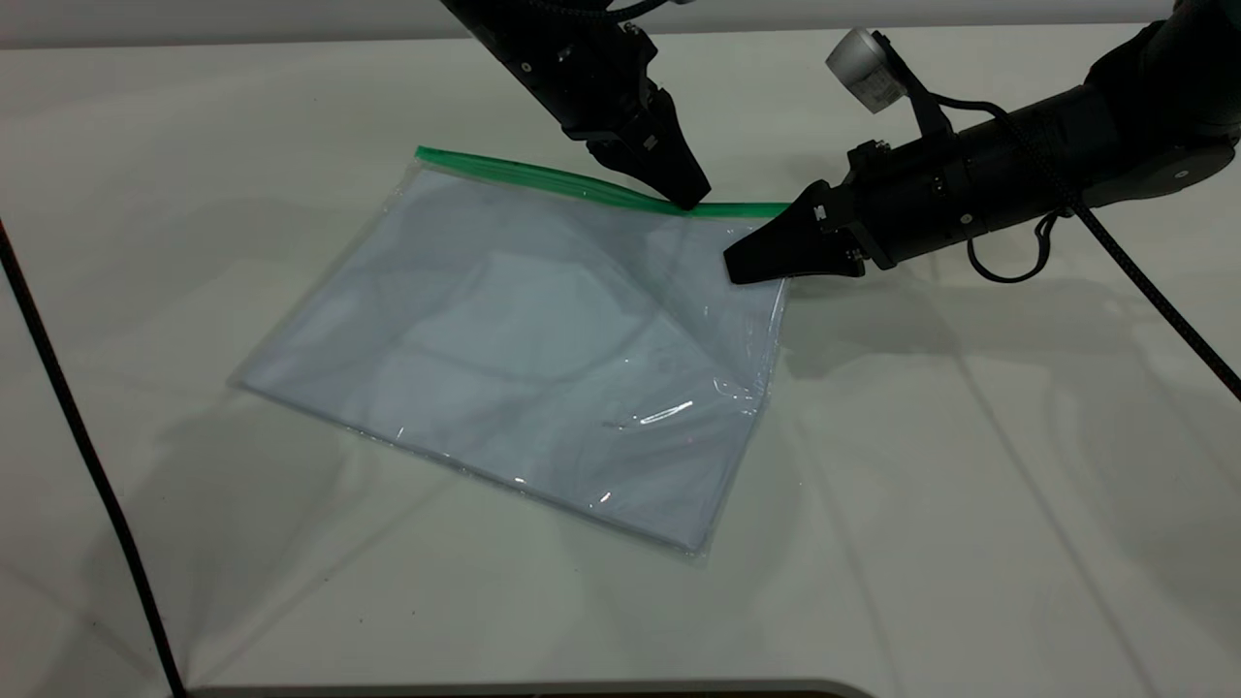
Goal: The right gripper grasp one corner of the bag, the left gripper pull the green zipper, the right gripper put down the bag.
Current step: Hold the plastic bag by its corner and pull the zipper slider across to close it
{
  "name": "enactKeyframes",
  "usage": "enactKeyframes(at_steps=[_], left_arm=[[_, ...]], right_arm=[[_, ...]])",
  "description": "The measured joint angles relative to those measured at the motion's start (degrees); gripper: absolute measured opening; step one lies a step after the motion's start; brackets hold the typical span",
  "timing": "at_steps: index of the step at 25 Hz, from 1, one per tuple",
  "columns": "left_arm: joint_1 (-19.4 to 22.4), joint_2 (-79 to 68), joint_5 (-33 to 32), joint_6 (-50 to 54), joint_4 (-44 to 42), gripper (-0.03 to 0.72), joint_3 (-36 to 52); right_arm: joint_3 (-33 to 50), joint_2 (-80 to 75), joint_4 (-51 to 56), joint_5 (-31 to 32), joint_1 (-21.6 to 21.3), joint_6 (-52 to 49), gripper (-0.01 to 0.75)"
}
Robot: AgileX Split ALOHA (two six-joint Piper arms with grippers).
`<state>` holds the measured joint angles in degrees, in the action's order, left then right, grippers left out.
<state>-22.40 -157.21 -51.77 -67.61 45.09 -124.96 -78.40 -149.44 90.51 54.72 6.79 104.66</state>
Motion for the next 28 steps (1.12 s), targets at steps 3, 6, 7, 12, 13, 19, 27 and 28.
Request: enactKeyframes(at_steps=[3,6,7,12,13,19,27,28], left_arm=[[0.5,0.0,0.08,0.0,-1.73,0.053,0.0],[1.48,0.0,0.08,0.12,-3.3,0.053,-0.07],[1.96,0.0,0.08,0.17,-3.58,0.053,-0.07],[4.58,0.0,0.1,0.23,-4.43,0.053,-0.07],[5.12,0.0,0.1,0.23,-4.53,0.053,-0.07],[8.09,0.0,-0.62,0.23,-5.77,0.056,-0.07],[11.98,0.0,-0.92,0.04,-6.47,0.061,-0.07],[12.53,0.0,-0.97,0.03,-6.47,0.062,-0.07]], right_arm=[[0.0,0.0,0.09,0.0,-0.11,0.0,0.037],[0.0,0.0,0.04,0.11,-0.49,0.0,0.037],[0.0,0.0,0.04,0.13,-0.62,0.0,0.037],[0.0,0.0,0.04,0.24,-1.0,0.0,0.037],[-0.04,0.0,0.09,0.29,-1.07,0.0,0.037],[-0.04,0.0,0.09,0.55,-1.24,0.0,0.037],[-0.07,0.0,0.04,0.65,-1.67,0.0,0.037],[-0.07,0.0,0.04,0.65,-1.67,0.0,0.037]])
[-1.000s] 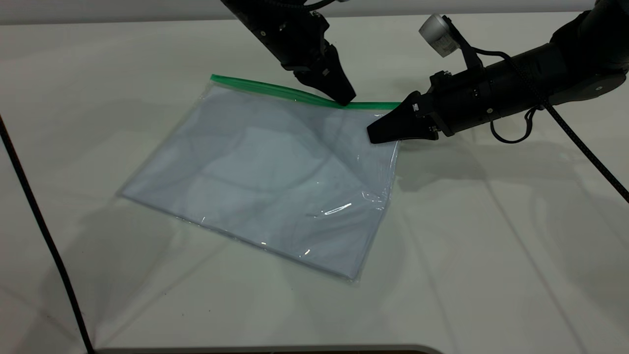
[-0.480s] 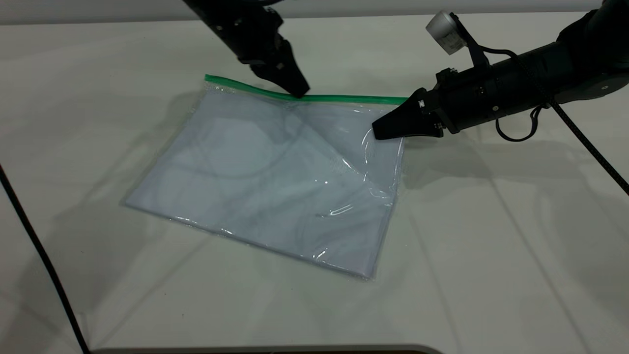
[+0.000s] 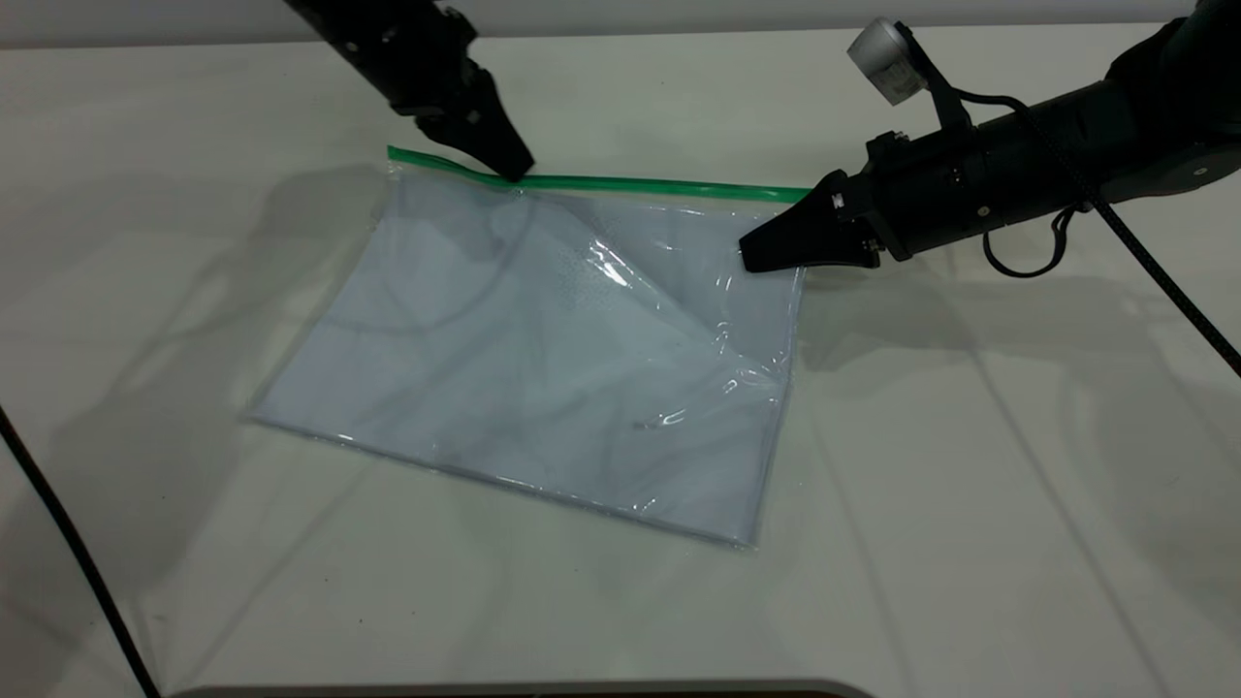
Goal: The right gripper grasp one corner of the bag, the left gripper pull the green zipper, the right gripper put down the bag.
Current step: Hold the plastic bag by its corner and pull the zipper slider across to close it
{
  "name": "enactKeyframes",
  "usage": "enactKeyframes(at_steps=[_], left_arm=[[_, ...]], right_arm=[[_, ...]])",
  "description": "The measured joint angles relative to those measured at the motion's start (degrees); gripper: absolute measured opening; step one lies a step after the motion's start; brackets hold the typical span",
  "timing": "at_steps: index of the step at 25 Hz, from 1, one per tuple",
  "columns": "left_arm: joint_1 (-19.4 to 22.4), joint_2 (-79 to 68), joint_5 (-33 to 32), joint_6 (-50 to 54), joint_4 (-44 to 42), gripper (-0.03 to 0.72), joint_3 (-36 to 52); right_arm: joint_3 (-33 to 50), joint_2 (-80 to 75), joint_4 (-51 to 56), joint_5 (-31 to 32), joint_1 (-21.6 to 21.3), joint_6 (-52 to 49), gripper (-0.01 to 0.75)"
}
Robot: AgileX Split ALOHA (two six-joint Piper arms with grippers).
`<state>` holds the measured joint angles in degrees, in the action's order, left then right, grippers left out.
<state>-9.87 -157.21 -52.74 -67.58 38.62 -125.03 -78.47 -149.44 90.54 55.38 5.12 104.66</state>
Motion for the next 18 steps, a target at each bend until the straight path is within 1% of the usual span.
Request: enactKeyframes(at_steps=[7,14,18], left_arm=[[3.18,0.0,0.13,-0.16,-1.26,0.063,0.0],[3.98,0.0,0.97,-0.28,-5.41,0.064,0.0],[4.51,0.0,2.53,-0.28,-6.0,0.067,0.0]], right_arm=[[0.0,0.0,-0.01,-0.24,0.0,0.0,0.037],[0.0,0.0,-0.18,-0.48,-0.02,0.0,0.037],[0.0,0.0,-0.18,-0.64,-0.02,-0.07,0.037]])
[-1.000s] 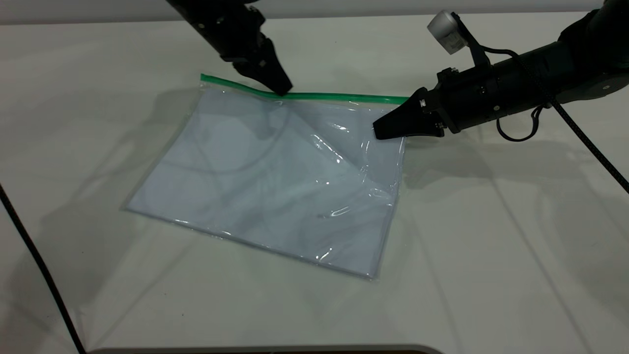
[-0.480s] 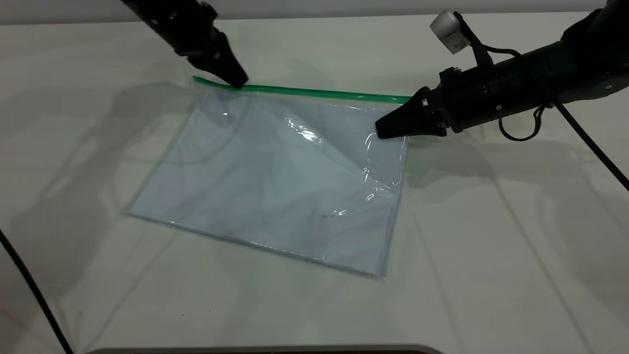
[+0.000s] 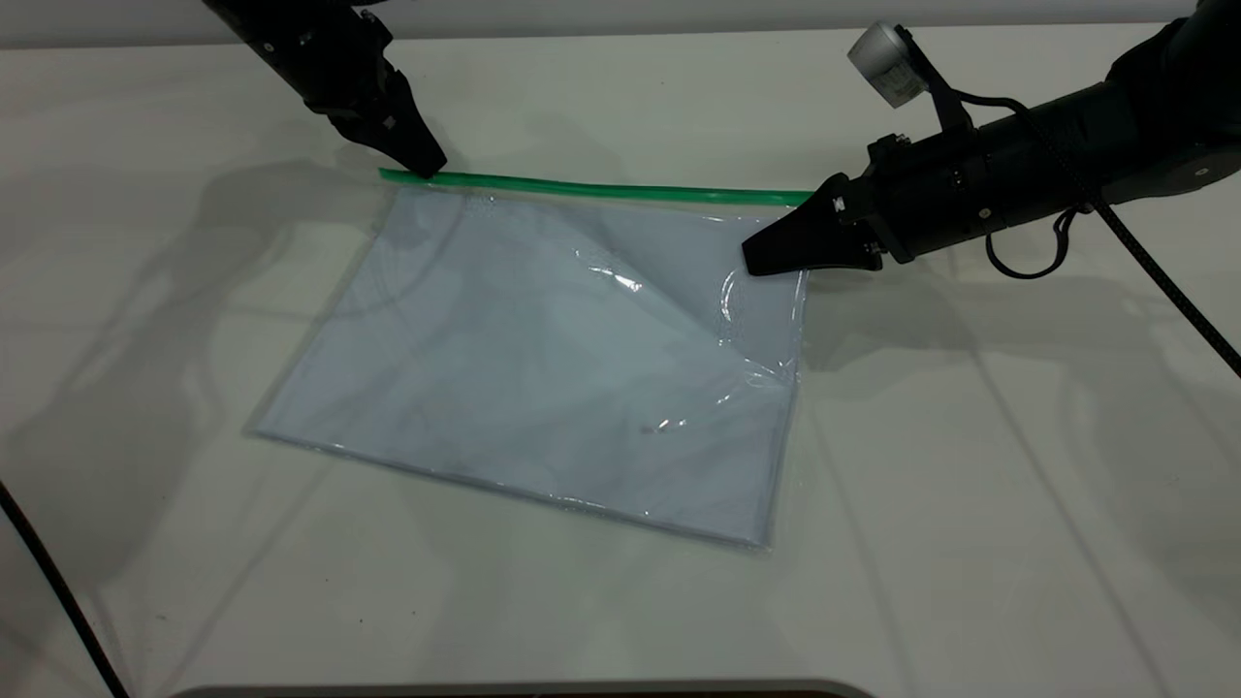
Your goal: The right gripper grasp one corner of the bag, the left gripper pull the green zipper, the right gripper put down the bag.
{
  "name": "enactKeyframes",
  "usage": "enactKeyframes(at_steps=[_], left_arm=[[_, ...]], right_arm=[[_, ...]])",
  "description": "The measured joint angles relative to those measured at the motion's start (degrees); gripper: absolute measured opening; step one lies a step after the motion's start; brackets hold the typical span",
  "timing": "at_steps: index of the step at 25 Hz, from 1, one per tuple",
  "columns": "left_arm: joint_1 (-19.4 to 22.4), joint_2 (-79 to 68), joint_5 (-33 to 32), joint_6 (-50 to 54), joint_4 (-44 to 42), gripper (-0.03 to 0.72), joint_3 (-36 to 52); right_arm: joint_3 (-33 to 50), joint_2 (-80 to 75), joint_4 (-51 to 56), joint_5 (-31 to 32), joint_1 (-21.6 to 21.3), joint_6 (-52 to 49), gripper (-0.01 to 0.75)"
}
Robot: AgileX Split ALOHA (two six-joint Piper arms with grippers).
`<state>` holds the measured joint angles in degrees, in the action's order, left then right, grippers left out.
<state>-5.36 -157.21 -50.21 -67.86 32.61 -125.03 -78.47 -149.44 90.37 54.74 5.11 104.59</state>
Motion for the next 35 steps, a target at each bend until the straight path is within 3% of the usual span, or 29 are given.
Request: enactKeyframes(at_steps=[10,13,15,17,21,23,26,30,35], left_arm=[[0.85,0.0,1.96,-0.05,1.11,0.094,0.0],[0.92,0.0,2.73,-0.53,3.69,0.166,0.0],[0.96,0.0,3.0,-0.82,5.93,0.258,0.0],[0.96,0.0,3.0,-1.03,8.46,0.355,0.0],[0.96,1.66,1.63,-1.07,14.06,0.519,0.0],[0.96,3.68,0.08,-1.07,15.21,0.554,0.0],[0.96,7.9,-3.14,-0.57,15.8,0.567,0.0],[0.96,14.25,-7.45,1.44,15.86,0.568,0.0],[0.96,23.07,-13.83,4.83,15.03,0.568,0.0]], right_arm=[[0.0,0.0,-0.01,-0.57,-0.11,0.0,0.039],[0.0,0.0,-0.07,-0.97,-0.29,0.0,0.051],[0.0,0.0,-0.07,-1.47,-0.41,0.0,0.072],[0.0,0.0,0.06,-2.52,-0.41,0.0,0.123],[0.0,0.12,0.03,-7.32,-0.41,0.0,0.338],[0.0,1.15,-0.71,-12.37,-0.41,0.0,0.454],[0.05,4.33,-3.93,-21.54,-0.41,-0.33,0.557],[0.45,9.42,-9.48,-27.68,-0.41,-5.22,0.574],[1.15,19.49,-23.09,-25.6,-0.41,-19.8,0.539]])
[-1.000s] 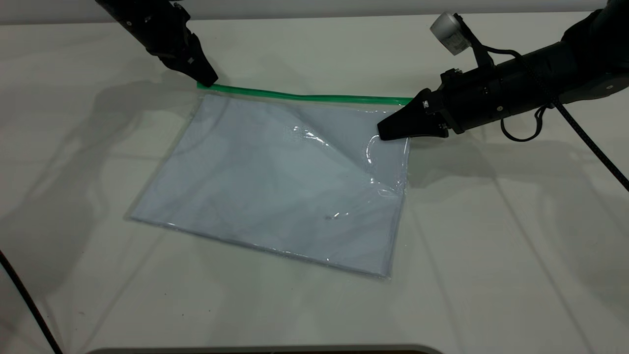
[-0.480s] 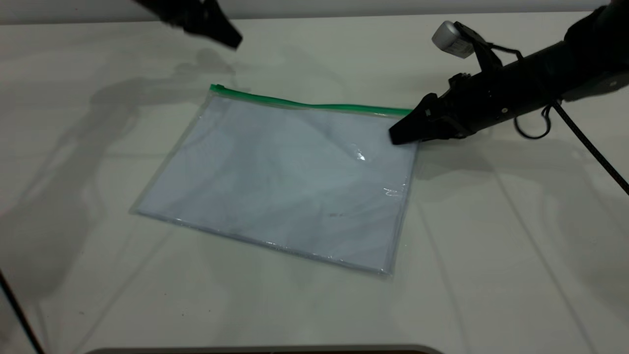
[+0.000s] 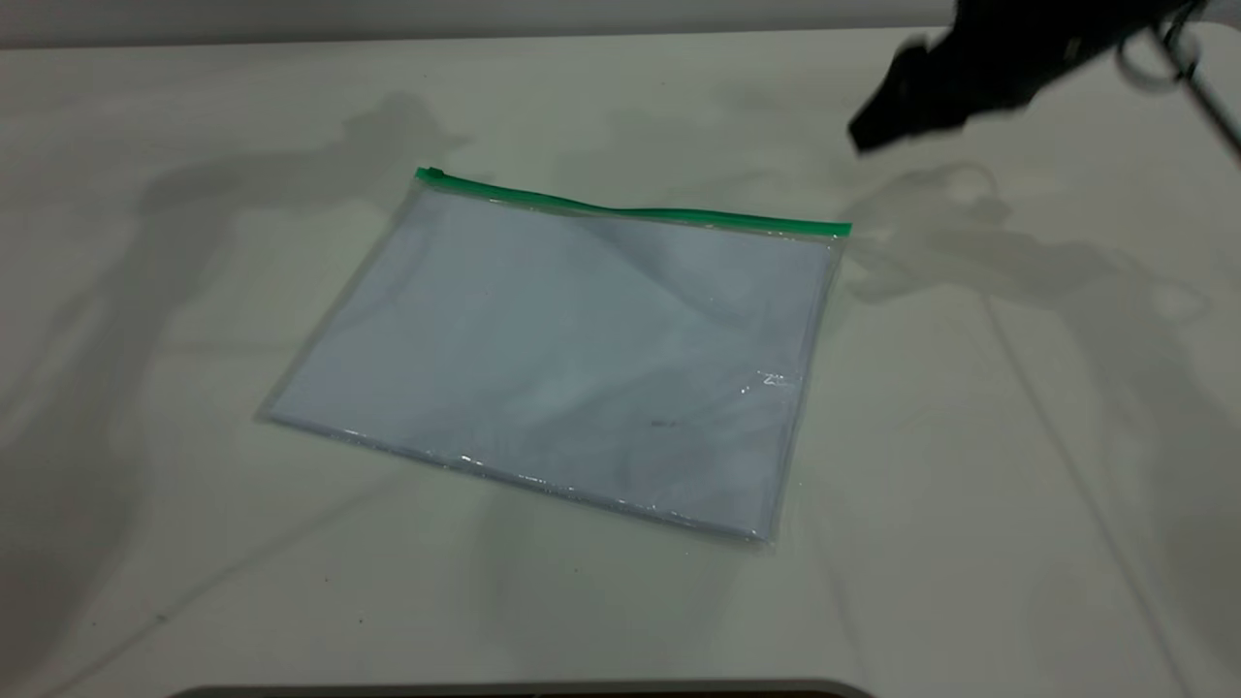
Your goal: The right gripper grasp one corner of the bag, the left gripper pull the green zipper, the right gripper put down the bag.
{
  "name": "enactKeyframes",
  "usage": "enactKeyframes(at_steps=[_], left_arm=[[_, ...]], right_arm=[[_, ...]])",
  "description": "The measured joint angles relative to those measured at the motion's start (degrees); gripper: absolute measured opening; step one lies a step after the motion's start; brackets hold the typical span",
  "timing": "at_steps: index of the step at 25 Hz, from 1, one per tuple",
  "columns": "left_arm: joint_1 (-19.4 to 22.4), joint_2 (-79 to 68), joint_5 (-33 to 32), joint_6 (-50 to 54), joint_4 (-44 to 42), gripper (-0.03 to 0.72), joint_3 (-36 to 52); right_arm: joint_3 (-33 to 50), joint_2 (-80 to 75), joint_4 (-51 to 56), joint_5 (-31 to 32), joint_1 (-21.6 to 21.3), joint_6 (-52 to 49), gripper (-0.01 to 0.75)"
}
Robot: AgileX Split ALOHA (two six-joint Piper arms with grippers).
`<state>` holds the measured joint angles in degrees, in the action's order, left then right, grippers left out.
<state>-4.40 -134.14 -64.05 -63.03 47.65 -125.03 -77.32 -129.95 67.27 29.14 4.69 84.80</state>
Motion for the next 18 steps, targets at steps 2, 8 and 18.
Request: enactKeyframes(at_steps=[2,8,18], left_arm=[[0.0,3.83,-2.87,2.39,-2.07,0.568,0.0],[0.0,15.96,-2.87,13.34,-10.37,0.566,0.0],[0.0,31.62,-2.87,31.02,-24.65,0.558,0.32]], right_arm=[[0.5,5.05,-7.72,2.92,0.0,-8.88,0.523],[0.59,22.0,-26.75,16.73,0.0,-34.66,0.478],[1.48,44.45,-46.8,37.53,5.1,-60.62,0.469]])
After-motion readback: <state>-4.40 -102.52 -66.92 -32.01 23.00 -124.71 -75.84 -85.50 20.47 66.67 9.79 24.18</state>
